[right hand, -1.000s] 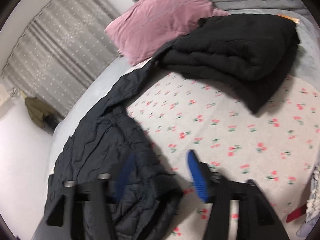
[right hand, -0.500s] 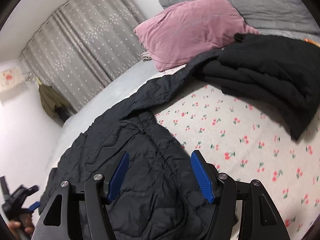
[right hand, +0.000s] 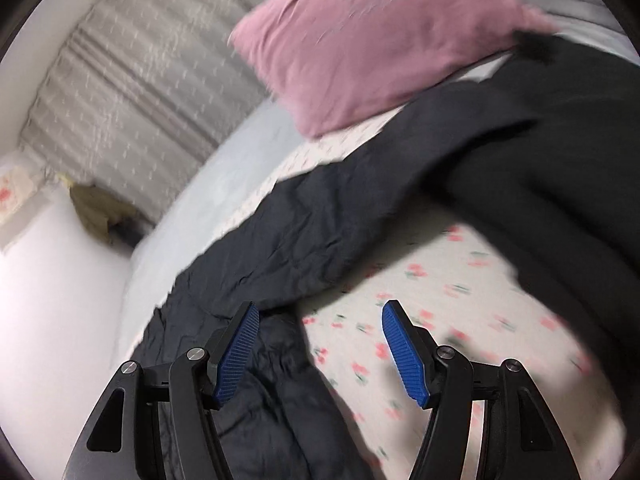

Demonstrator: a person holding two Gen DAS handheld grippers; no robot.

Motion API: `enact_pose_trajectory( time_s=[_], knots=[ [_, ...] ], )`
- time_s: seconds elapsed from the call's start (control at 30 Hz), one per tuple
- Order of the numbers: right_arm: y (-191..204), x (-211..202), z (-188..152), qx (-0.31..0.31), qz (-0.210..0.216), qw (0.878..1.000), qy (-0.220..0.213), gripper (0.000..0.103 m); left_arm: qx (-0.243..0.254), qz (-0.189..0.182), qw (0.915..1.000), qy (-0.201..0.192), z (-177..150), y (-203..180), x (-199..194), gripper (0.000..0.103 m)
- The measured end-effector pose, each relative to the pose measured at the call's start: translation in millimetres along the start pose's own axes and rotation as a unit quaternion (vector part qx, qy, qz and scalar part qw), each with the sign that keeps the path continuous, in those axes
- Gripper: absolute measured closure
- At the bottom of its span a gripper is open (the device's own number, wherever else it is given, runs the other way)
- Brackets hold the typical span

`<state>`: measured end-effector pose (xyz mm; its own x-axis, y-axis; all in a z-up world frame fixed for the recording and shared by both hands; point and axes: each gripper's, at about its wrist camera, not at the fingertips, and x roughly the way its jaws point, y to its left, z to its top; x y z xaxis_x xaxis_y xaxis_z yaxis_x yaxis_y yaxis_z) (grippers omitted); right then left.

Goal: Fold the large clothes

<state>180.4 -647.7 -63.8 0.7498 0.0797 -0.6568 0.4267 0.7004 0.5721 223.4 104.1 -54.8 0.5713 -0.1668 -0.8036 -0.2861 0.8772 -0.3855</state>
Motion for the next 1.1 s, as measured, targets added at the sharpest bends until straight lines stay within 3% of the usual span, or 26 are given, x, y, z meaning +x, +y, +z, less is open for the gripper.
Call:
enact_pose_trajectory(
  time_s=[0.1,0.13,0.2,0.23,0.27,0.33,0.43,0.53,0.67,0.7,0.77,0.87,0.97,1.03,1.1],
  knots=[
    [24,41,7,-0.06,0.002,0.997,0.049,0.038,0.005,-0.001,1.0,0.001,0,-2,3,0.014],
    [19,46,12,-0.043,-0.008,0.998,0.045,0.038,0.008,0.001,1.0,0.001,1,-2,4,0.014],
    [-8,50,18,0.057,-0.014,0.998,0.019,0.038,0.011,0.008,0.9999,0.002,1,-5,6,0.014],
    [-19,55,15,0.095,0.004,0.995,0.022,0.038,0.013,0.008,0.9999,0.003,2,-4,6,0.014],
    [-18,60,11,0.091,0.025,0.995,0.035,0.038,0.013,0.009,0.9999,0.005,4,-4,6,0.014],
    [-2,70,-1,0.03,0.069,0.995,0.065,0.038,0.017,0.011,0.9998,0.005,5,-2,5,0.014],
    [43,78,-17,-0.102,0.069,0.988,0.091,0.038,0.023,0.014,0.9996,0.004,6,-3,5,0.014],
    [87,89,-37,-0.186,0.107,0.968,0.131,0.038,0.025,0.018,0.9995,0.003,6,-3,6,0.014],
    [130,122,-69,-0.301,0.06,0.933,0.186,0.041,0.025,0.024,0.9994,-0.001,6,-2,6,0.014],
    [134,130,-70,-0.318,0.05,0.927,0.192,0.058,0.024,0.025,0.9994,-0.001,6,-1,6,0.014],
    [136,128,-71,-0.333,0.073,0.917,0.206,0.087,0.021,0.022,0.9995,-0.001,7,1,5,0.014],
    [136,100,-69,-0.359,0.114,0.906,0.193,0.09,0.014,0.017,0.9997,-0.003,9,3,2,0.014],
    [131,63,-86,-0.409,0.147,0.877,0.205,0.089,0.014,0.015,0.9998,-0.004,8,4,1,0.014],
    [122,42,-110,-0.463,0.126,0.85,0.218,0.085,0.015,0.015,0.9998,-0.003,8,3,1,0.014],
    [116,35,-124,-0.494,0.09,0.835,0.224,0.082,0.015,0.015,0.9998,-0.003,8,3,1,0.014]
  ],
)
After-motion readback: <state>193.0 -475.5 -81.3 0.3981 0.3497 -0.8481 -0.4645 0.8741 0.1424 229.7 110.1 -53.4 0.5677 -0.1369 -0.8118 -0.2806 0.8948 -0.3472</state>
